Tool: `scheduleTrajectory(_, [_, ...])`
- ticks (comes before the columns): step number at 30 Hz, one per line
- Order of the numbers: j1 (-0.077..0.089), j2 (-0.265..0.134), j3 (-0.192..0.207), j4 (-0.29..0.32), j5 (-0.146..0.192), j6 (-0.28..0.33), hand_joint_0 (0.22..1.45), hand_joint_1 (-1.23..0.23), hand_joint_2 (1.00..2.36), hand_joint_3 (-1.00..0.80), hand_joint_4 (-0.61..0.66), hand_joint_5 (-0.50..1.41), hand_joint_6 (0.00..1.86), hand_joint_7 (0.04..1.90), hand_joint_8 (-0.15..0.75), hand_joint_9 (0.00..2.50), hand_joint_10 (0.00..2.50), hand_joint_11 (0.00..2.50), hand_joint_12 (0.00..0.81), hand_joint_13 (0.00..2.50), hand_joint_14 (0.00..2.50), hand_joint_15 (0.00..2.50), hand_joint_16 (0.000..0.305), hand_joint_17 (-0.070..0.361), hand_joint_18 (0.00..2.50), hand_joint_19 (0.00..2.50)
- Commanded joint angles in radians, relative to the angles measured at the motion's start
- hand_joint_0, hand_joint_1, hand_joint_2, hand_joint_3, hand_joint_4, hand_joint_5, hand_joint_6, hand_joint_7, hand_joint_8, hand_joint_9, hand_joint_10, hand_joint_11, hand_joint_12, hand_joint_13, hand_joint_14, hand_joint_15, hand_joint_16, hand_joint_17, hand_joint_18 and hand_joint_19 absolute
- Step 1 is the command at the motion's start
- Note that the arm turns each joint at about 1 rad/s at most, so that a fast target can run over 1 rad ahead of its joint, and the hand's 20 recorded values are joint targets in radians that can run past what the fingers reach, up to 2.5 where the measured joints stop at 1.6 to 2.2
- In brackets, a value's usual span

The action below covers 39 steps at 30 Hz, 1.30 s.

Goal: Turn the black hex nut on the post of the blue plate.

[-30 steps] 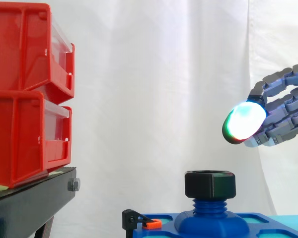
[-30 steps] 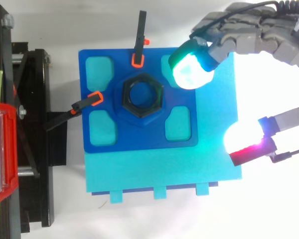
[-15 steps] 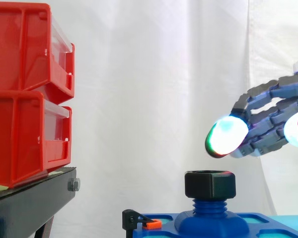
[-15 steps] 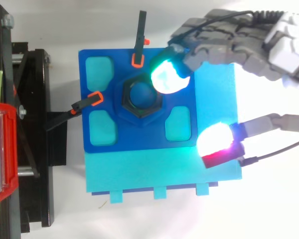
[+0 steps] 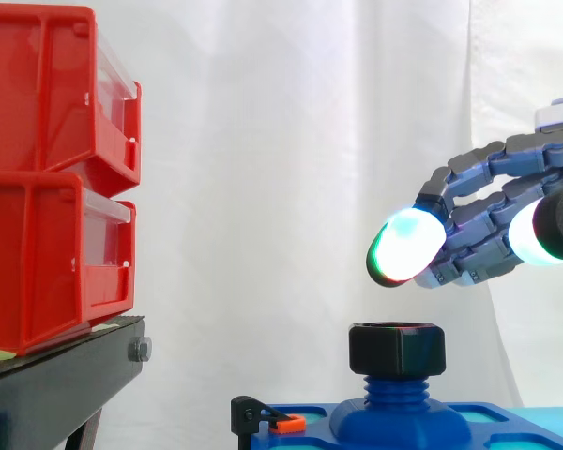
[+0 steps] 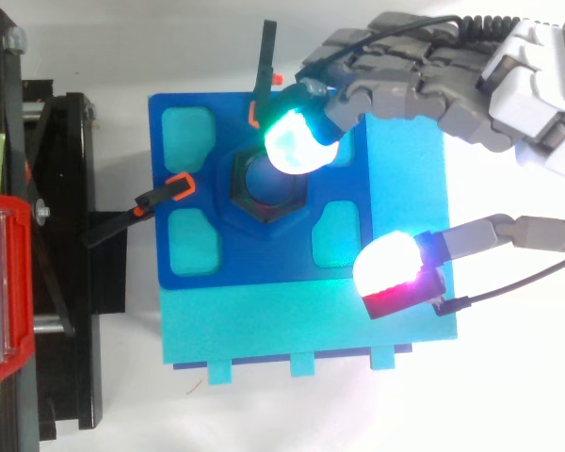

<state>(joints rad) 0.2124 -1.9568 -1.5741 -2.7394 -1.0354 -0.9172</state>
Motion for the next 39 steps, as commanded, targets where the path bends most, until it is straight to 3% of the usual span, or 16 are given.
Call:
scheduleTrajectory(1, [-0.004, -0.013, 0.002, 0.006, 0.0, -0.008, 0.46, -0.76, 1.0, -0.5, 0.12, -0.25, 0.5, 0.79, 0.196, 0.3, 0.0, 0.01, 0.333, 0.31, 0.0, 0.06, 0.048, 0.107, 0.23, 0.16])
scheduleTrajectory(11, [-0.005, -0.027, 0.014, 0.037, 0.001, -0.015, 0.45, -0.79, 1.0, -0.5, 0.14, -0.25, 0.5, 0.85, 0.196, 0.29, 0.0, 0.01, 0.334, 0.32, 0.0, 0.06, 0.048, 0.107, 0.24, 0.16])
scheduleTrajectory(20, [-0.005, -0.028, 0.014, 0.055, 0.0, -0.068, 0.39, -0.84, 1.0, -0.5, 0.19, -0.27, 0.5, 0.92, 0.218, 0.28, 0.0, 0.07, 0.367, 0.33, 0.0, 0.07, 0.054, 0.122, 0.29, 0.15])
scheduleTrajectory(34, [-0.001, -0.028, 0.014, 0.081, 0.018, -0.103, 0.26, -0.84, 1.0, -0.5, 0.25, -0.29, 0.5, 0.94, 0.272, 0.22, 0.0, 0.12, 0.437, 0.31, 0.0, 0.07, 0.072, 0.163, 0.35, 0.15])
scheduleTrajectory(39, [0.001, -0.028, 0.02, 0.081, 0.04, -0.109, 0.25, -0.81, 1.0, -0.5, 0.25, -0.29, 0.5, 0.93, 0.274, 0.23, 0.0, 0.12, 0.44, 0.31, 0.0, 0.07, 0.073, 0.164, 0.36, 0.15])
